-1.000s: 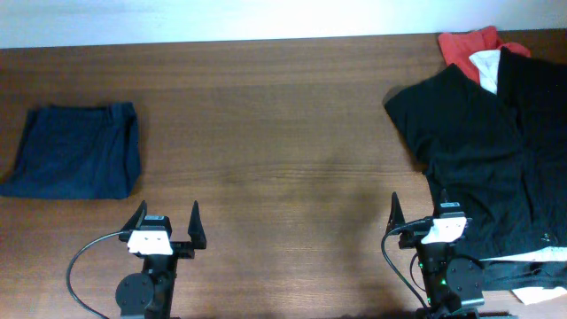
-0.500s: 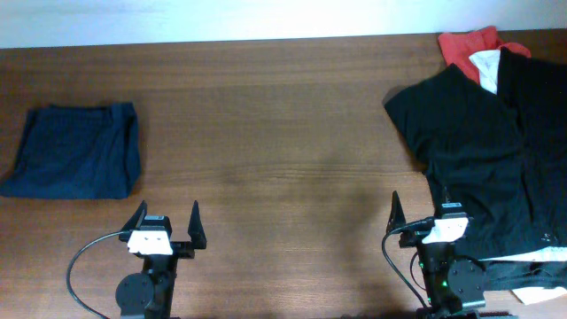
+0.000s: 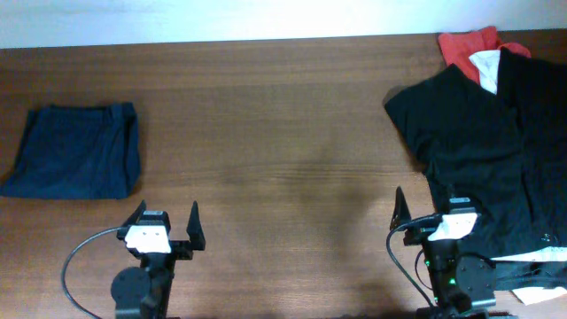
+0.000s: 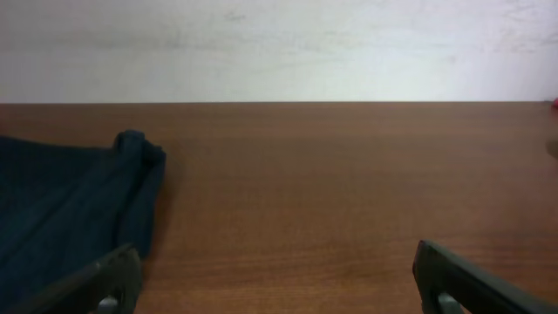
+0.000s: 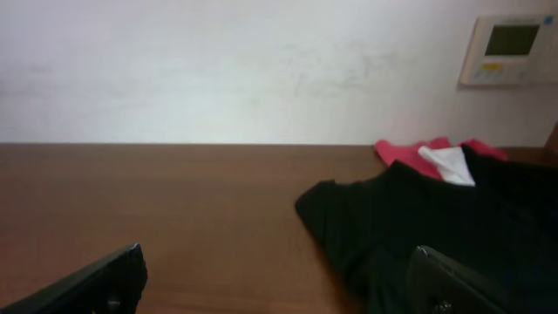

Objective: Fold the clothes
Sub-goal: 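Reach the right gripper to the black clothing pile and grasp it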

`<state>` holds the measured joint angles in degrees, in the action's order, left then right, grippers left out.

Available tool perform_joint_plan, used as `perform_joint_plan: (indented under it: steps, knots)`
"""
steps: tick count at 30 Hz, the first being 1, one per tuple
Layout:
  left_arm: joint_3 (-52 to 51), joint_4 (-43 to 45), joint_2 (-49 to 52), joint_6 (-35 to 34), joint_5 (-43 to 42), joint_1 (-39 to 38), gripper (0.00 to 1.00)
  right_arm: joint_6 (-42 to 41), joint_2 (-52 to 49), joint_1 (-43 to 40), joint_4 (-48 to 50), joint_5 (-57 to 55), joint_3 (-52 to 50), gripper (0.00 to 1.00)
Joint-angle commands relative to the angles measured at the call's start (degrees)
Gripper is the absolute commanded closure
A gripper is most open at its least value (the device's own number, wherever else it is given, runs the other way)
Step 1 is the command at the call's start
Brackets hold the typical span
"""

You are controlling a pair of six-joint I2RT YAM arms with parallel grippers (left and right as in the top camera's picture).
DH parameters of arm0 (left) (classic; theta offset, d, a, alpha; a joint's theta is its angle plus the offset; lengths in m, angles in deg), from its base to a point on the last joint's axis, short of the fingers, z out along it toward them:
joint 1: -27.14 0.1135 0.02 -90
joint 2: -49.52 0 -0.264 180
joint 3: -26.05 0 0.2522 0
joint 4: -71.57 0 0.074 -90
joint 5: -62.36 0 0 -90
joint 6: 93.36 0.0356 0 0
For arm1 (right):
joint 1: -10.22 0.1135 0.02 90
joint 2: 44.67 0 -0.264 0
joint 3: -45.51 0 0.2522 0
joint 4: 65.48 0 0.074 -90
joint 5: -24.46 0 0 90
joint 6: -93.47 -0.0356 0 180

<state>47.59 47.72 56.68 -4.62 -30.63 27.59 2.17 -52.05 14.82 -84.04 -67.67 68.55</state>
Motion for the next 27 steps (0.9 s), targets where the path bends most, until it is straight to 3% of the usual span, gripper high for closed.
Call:
perform_joint_plan:
  steps: [1,12,18,25,27]
  knots:
    - [6.93,-0.17,8.07,0.44,-1.46,0.0,0.01,-0.24,-7.13,-0.13,-2.27,0.15,7.17,0.01]
    - [27.36,-11.23,34.93,0.46,-5.42,0.0,0.01,-0.13,-38.42,-0.17,-21.94,0.15,34.25,0.01]
    - [37.81,-20.81,45.07,0.46,-5.4,0.0,0.01,7.85,-59.36,-0.17,-38.6,-0.52,53.64,0.01]
    - [39.01,-21.7,50.16,0.46,-5.38,0.0,0.01,8.39,-72.78,-0.17,-33.53,-1.31,59.78,0.01]
    - [39.01,-21.68,51.1,0.46,-5.35,0.0,0.01,8.37,-76.54,-0.17,-30.56,-2.99,59.78,0.06]
